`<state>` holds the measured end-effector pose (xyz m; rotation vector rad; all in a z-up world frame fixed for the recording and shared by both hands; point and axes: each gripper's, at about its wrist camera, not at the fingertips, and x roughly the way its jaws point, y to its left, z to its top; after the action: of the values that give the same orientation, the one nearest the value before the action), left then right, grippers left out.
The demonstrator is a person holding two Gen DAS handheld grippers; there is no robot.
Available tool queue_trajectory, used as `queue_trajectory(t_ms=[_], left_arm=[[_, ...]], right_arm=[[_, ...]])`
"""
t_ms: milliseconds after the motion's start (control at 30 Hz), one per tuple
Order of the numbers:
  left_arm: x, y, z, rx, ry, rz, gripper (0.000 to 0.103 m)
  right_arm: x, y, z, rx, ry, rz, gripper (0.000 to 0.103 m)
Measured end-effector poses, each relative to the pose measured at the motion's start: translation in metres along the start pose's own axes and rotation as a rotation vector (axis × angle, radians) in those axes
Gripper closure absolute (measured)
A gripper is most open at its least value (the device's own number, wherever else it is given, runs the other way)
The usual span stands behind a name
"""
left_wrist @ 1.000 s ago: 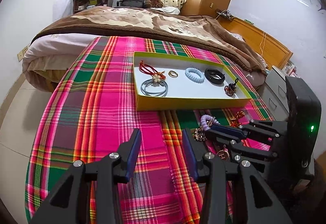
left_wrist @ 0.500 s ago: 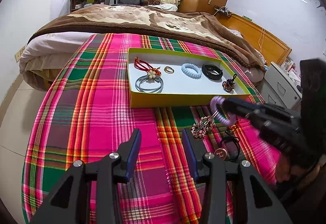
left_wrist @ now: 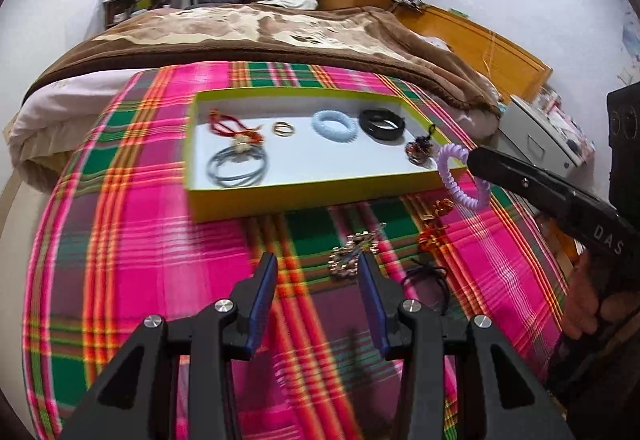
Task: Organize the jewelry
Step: 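Lift the lilac coil with the right tool while the left tool grasps the gold rhinestone hair clip, then carry the lilac coil and gold hair clip over the box lid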
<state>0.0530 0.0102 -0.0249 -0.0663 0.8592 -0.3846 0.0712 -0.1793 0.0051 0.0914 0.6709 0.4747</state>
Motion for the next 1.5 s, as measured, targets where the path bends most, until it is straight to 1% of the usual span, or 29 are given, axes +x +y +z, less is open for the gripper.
queue_trajectory(t_ms=[167,233,300,367,433,500,567,600,667,900,933,1000,1067,1100,1200,1333,1500], left_arm=[[0.013,-0.009,0.005,0.028,0.023,-0.001,0.060],[0.019,-0.012,0.007,0.055,0.036,0.002,0.060],[0.025,-0.013,0.008,0.055,0.056,0.012,0.060],[0.029,-0.014,0.009,0.062,0.063,0.008,0.060],[0.030,-0.015,0.009,0.068,0.066,0.014,0.060],[0.032,-0.017,0.009,0.083,0.068,0.020,0.060],[0.036,-0.018,0.009,0.089,0.091,0.009,0.060],[0.037,-0.018,0.009,0.088,0.094,0.017,0.060],[0.038,-0.021,0.008,0.109,0.095,0.034,0.060],[0.041,-0.022,0.008,0.122,0.105,0.033,0.060],[0.041,-0.023,0.008,0.125,0.106,0.035,0.061],[0.042,-0.023,0.008,0.128,0.104,0.031,0.065],[0.042,-0.023,0.009,0.129,0.105,0.026,0.074],[0.042,-0.024,0.009,0.131,0.104,0.029,0.076],[0.042,-0.026,0.009,0.149,0.101,0.037,0.076],[0.040,-0.025,0.009,0.142,0.096,0.039,0.076],[0.033,-0.025,0.011,0.136,0.067,0.041,0.076]], right_arm=[[-0.008,-0.006,-0.015,-0.055,0.048,-0.066,0.094],[-0.013,-0.010,-0.021,-0.069,0.065,-0.081,0.094],[-0.015,-0.015,-0.027,-0.079,0.094,-0.112,0.094],[-0.014,-0.018,-0.036,-0.112,0.128,-0.151,0.094],[-0.010,-0.019,-0.044,-0.141,0.167,-0.172,0.094],[-0.009,-0.018,-0.050,-0.156,0.183,-0.166,0.094],[-0.006,-0.018,-0.053,-0.159,0.194,-0.158,0.094],[-0.006,-0.017,-0.055,-0.161,0.199,-0.153,0.094],[-0.003,-0.014,-0.059,-0.175,0.211,-0.146,0.094],[0.002,-0.010,-0.065,-0.185,0.233,-0.144,0.094],[0.002,-0.010,-0.065,-0.186,0.234,-0.144,0.094],[0.002,-0.008,-0.064,-0.188,0.232,-0.142,0.094],[0.003,-0.008,-0.064,-0.186,0.229,-0.141,0.094],[0.003,-0.008,-0.064,-0.185,0.228,-0.140,0.094],[0.001,-0.006,-0.063,-0.180,0.220,-0.136,0.094],[-0.001,-0.007,-0.062,-0.174,0.214,-0.137,0.094],[-0.006,-0.006,-0.059,-0.174,0.197,-0.136,0.094]])
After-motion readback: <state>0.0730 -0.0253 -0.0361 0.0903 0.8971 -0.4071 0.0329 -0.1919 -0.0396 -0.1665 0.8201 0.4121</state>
